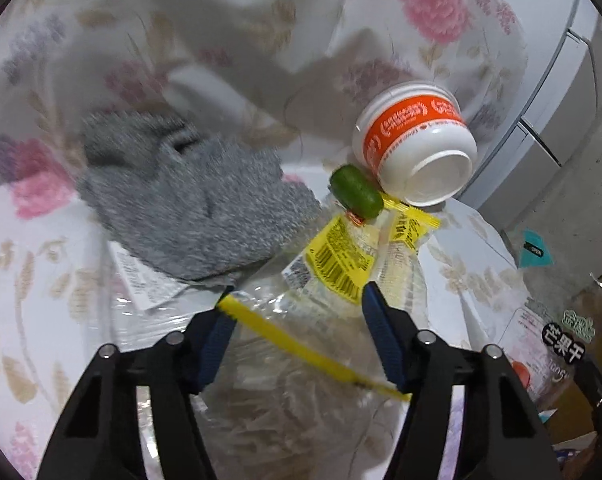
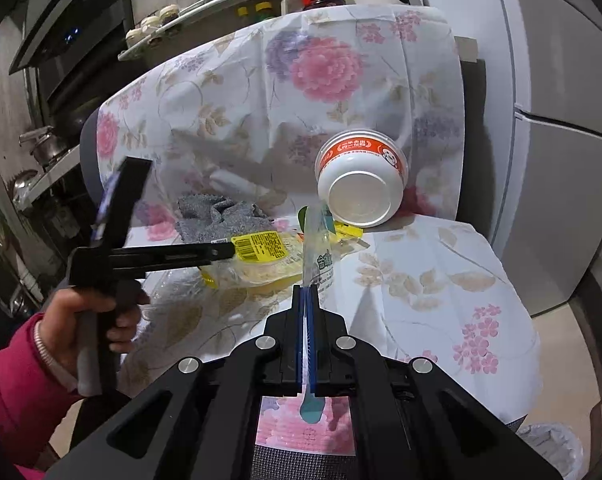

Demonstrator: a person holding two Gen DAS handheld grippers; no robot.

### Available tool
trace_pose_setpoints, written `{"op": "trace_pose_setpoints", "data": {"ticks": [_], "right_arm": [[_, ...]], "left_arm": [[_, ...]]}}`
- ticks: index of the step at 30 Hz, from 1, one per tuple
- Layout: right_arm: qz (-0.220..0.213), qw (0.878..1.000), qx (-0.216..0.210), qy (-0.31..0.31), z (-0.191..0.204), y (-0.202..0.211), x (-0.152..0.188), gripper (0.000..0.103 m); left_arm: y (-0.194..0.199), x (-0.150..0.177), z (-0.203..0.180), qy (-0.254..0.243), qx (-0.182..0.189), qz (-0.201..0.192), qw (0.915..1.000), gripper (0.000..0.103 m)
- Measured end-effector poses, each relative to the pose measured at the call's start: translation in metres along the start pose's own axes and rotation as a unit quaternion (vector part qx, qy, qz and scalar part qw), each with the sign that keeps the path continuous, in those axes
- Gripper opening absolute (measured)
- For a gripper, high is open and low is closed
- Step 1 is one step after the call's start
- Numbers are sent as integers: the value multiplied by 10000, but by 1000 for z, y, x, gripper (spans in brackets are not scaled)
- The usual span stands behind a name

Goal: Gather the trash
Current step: 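Grasp the clear plastic wrapper with the right tool while the left tool grasps the yellow strip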

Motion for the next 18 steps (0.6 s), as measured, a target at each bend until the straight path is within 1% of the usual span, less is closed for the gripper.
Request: {"op": "trace_pose_setpoints", "data": {"ticks": [2, 4, 7, 10, 11, 12, 14, 18], "right_arm": [[5, 10000, 9, -3, 0, 0, 1, 2], [6, 10000, -1, -3, 0, 0, 1, 2], [-7, 10000, 41, 29, 0, 0, 1, 2], [-17, 10000, 53, 27, 0, 2, 2, 2], [-18, 10000, 68, 37, 1, 2, 3, 2], [-18, 10000, 78, 44, 1, 3, 3, 2], [-23, 10000, 73, 54, 4, 6, 4, 2], [-37, 9999, 77, 117, 10, 10, 4, 2]], "left_arm": [[-4, -1, 0, 52, 55, 50, 10000, 43], [-5, -3, -2, 1, 46, 37, 10000, 26], [9, -3, -9, -190, 19, -190, 9996, 8], [30, -1, -19, -319, 25, -511, 9982, 1], [40, 1, -22, -360, 2, -641, 9973, 0], [47, 1, -25, -401, -24, -732, 9965, 0], [67, 4, -31, -521, -206, -968, 9937, 0], [109, 11, -40, -728, -442, -1474, 9854, 0]]}}
Point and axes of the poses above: each gripper's, at about its wrist camera, not at the fingertips, and y roughly against the way its jaws point, z to its left, x to its underside, the point moved 6 cm from there along -y, roughly the way its jaws point, and after that the axes turned 9 degrees about x, right-handed, at the moved point
